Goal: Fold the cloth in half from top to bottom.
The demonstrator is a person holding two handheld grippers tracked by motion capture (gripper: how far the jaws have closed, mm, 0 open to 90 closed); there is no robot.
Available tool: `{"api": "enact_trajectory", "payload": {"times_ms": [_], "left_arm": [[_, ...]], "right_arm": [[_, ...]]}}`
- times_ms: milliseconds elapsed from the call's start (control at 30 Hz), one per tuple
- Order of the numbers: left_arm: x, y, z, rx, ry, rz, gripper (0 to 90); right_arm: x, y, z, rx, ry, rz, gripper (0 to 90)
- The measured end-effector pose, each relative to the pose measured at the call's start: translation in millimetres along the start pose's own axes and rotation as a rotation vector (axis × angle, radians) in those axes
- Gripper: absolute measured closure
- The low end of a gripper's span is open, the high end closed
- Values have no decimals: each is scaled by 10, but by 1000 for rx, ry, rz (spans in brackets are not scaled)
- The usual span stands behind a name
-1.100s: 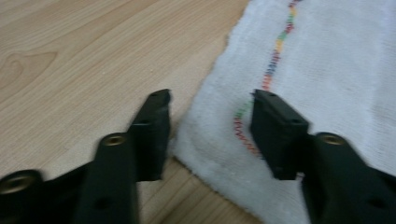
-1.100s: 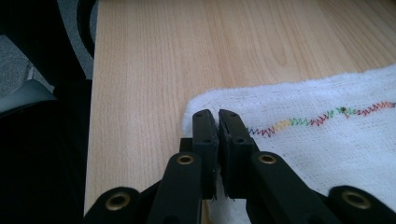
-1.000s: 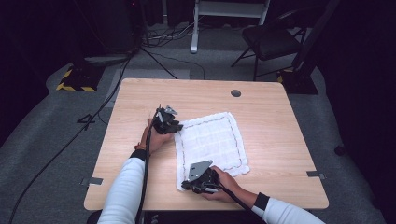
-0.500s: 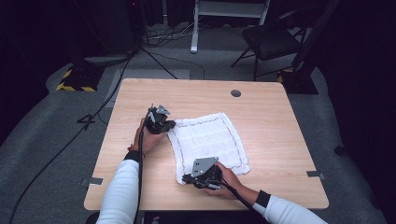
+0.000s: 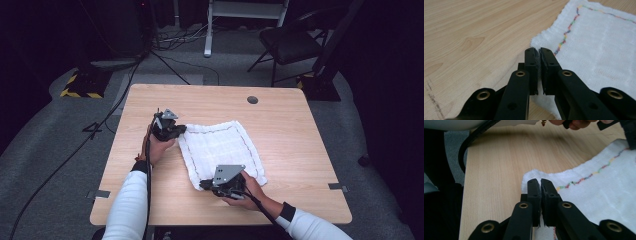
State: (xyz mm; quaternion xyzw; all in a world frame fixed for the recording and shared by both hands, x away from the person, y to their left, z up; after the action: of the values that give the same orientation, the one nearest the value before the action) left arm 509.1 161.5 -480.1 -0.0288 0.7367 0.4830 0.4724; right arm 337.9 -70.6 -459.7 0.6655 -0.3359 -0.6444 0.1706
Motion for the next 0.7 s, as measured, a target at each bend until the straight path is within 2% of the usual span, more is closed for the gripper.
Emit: {"api": "enact_trajectory", "payload": {"times_ms": [200,367,400,467,533,700], "left_arm": [[-179,-40,-125,-14,-19,-28,848],[-353,-101,-215,-27,-40,-23,847],[-421,-141,-268,-28,-40,-27,847],[-456,-164,-292,-25,-43,-26,847],[-531,-220,-342,-32,-63,-25,847],[-703,-399,-508,-17,-93,-9,847]], "right_arm": [[78,233,-108,49,-45,-24,864],[193,453,-208,99,-94,-34,864],[257,537,-250,117,-113,-35,864],[292,574,-271,125,-125,-36,864],[397,683,-322,149,-155,-35,864],[499,810,-351,179,-182,-37,863]]}}
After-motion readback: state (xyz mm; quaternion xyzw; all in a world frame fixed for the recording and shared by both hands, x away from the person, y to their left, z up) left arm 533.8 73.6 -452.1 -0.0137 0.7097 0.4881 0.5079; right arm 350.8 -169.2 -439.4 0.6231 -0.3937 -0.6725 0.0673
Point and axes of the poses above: each handheld gripper's, and its own axes: y roughly backward along the jaws, x roughly out of its underside, z roughly to its left, the point moved 2 cm from there along -y, roughly forward along the jaws, and after that the axes turned 4 degrees about z, right-handed, at the moved point
